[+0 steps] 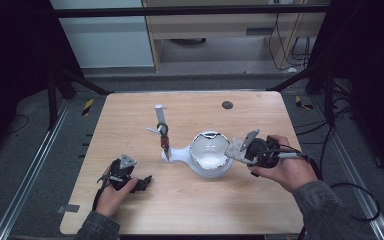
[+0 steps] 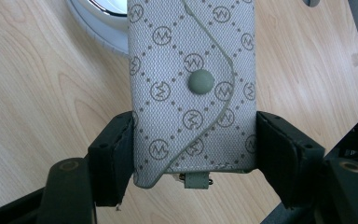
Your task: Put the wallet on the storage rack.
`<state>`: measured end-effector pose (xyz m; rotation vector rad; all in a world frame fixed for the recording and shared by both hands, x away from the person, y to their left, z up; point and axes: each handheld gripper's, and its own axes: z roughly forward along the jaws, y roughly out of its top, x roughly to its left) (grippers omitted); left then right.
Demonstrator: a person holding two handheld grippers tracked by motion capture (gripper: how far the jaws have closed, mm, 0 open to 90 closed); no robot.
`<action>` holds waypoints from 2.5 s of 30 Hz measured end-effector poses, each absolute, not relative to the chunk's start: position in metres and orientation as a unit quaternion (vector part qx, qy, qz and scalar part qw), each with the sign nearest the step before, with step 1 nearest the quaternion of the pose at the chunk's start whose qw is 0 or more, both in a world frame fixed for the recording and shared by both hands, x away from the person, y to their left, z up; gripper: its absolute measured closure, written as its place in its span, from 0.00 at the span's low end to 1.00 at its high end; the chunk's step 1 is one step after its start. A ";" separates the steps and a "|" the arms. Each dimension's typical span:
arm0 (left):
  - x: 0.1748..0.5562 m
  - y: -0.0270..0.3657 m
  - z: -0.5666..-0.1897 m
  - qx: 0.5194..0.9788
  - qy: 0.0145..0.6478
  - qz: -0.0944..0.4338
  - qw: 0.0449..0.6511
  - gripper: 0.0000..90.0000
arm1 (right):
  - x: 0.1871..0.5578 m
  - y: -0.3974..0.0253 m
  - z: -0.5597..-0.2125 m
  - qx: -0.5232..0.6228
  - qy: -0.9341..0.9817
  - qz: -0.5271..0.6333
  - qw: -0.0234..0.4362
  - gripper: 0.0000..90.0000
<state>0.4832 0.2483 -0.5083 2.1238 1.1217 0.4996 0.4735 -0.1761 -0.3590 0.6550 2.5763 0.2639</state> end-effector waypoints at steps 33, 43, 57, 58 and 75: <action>0.483 0.248 -0.509 0.816 0.428 0.191 0.338 0.01 | 0.480 -0.137 -0.363 0.205 0.951 0.082 0.216 0.36; 0.483 0.248 -0.509 0.816 0.428 0.190 0.338 0.01 | 0.487 -0.120 -0.366 0.193 0.956 0.073 0.209 0.35; 0.484 0.248 -0.509 0.818 0.425 0.190 0.338 0.01 | 0.494 -0.105 -0.370 0.189 0.959 0.064 0.202 0.35; 0.484 0.248 -0.509 0.817 0.425 0.190 0.338 0.01 | 0.495 -0.104 -0.370 0.189 0.959 0.063 0.203 0.35; 0.483 0.247 -0.509 0.818 0.425 0.190 0.338 0.01 | 0.499 -0.094 -0.372 0.184 0.961 0.054 0.198 0.35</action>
